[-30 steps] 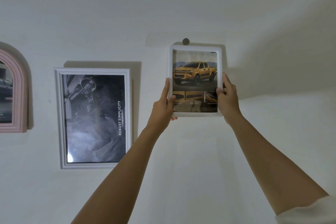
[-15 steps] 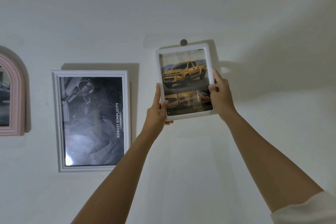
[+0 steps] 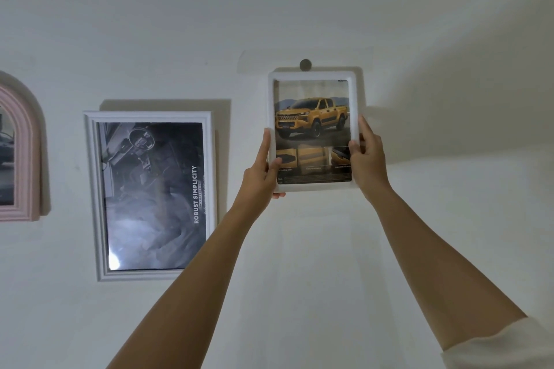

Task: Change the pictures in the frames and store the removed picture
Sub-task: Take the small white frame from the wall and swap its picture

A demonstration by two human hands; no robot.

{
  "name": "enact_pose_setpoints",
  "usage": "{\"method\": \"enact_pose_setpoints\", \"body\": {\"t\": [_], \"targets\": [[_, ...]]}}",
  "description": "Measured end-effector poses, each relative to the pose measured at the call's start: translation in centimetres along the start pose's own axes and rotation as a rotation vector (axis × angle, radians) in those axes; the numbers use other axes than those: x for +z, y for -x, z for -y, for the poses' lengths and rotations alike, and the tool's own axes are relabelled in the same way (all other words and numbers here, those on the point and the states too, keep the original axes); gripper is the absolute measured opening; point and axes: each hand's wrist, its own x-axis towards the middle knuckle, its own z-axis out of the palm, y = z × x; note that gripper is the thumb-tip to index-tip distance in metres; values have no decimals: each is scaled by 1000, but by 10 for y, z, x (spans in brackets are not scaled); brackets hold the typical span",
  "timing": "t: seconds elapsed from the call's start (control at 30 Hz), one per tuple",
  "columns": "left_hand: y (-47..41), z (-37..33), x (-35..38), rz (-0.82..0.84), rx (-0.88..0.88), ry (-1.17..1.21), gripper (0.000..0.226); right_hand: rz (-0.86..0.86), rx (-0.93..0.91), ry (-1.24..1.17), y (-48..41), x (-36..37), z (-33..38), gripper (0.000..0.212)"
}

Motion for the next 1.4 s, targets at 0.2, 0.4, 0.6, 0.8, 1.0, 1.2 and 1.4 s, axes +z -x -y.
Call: {"method": "enact_pose_setpoints", "body": {"t": [0.2,0.4,0.6,0.8,1.0,1.2,1.4], "targets": [[2,4,-1,-47,15,-93,55,-53,-31,65,5,0,-3,49],[4,10,1,-188,41,-290,54,-115,-24,56,8,1,-5,46],[8,6,1,-215,32,-292,54,-123,-29,61,9,0,-3,44],[11,3,1,-195,16,-268,54,-121,-35,90,12,-4,-4,43],[12,1,-5,-221,26,-272,54,-135,-87,191,13,-3,2,43],[19,-9,-40,-289,77,-335,47,-136,-282,344,24,18,29,43],[48,2,-120,-459,181,-566,44,-40,-465,357,77,87,58,41]]}}
